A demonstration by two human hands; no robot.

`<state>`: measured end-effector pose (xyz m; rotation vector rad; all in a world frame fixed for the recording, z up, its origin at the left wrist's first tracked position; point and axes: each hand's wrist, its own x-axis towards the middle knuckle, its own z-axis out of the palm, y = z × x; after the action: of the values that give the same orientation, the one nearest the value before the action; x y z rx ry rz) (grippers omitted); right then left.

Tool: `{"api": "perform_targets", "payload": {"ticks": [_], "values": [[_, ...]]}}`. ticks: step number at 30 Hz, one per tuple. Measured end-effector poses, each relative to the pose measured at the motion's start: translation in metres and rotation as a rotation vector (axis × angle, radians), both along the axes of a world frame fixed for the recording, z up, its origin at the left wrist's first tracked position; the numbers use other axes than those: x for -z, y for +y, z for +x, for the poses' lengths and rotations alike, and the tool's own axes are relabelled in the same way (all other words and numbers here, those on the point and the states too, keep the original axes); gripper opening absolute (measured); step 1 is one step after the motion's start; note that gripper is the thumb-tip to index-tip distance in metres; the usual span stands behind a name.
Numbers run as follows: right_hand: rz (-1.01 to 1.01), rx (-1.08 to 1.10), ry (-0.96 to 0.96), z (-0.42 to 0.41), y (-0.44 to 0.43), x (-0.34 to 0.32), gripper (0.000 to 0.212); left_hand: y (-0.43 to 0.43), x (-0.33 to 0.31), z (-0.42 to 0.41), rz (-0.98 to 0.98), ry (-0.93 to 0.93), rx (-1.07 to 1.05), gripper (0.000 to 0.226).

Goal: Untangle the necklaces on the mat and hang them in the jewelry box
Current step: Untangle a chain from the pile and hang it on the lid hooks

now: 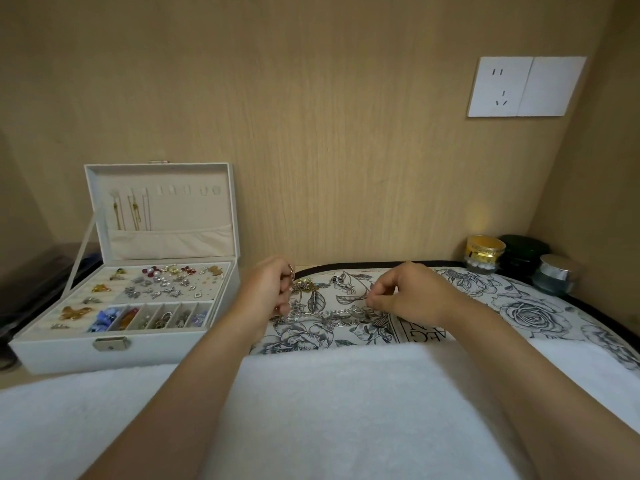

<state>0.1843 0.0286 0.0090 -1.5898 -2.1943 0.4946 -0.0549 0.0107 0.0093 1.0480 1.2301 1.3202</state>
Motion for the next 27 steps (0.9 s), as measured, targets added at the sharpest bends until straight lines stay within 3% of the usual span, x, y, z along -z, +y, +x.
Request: {"api": "perform_targets", "payload": {"ticks": [2, 9, 13, 20, 25, 27], "values": [[-0.029, -0.022, -0.010, 0.002, -0.001, -0.003, 0.013, 0.002, 0.000, 0.002, -0.025, 0.157, -0.052, 0.024], [-0.059, -0.130, 0.201, -0.005, -0.003, -0.003, 0.013, -0.009, 0.016, 0.011, 0.228, 1.132, 0.136, 0.047], [-0.067, -0.186, 0.284, -0.011, -0.003, 0.000, 0.013, -0.014, 0.020, 0.025, 0.351, 1.410, 0.062, 0.030], [-0.030, -0.173, 0.336, -0.012, -0.004, 0.000, 0.013, -0.015, 0.025, 0.032, 0.368, 1.100, 0.206, 0.014], [-0.053, -0.176, 0.404, -0.012, -0.002, 0.004, 0.007, -0.012, 0.017, 0.034, 0.300, 0.636, 0.151, 0.020], [-0.101, -0.209, 0.475, -0.014, -0.004, 0.004, 0.006, -0.014, 0.013, 0.035, 0.282, 0.546, 0.159, 0.022]]}}
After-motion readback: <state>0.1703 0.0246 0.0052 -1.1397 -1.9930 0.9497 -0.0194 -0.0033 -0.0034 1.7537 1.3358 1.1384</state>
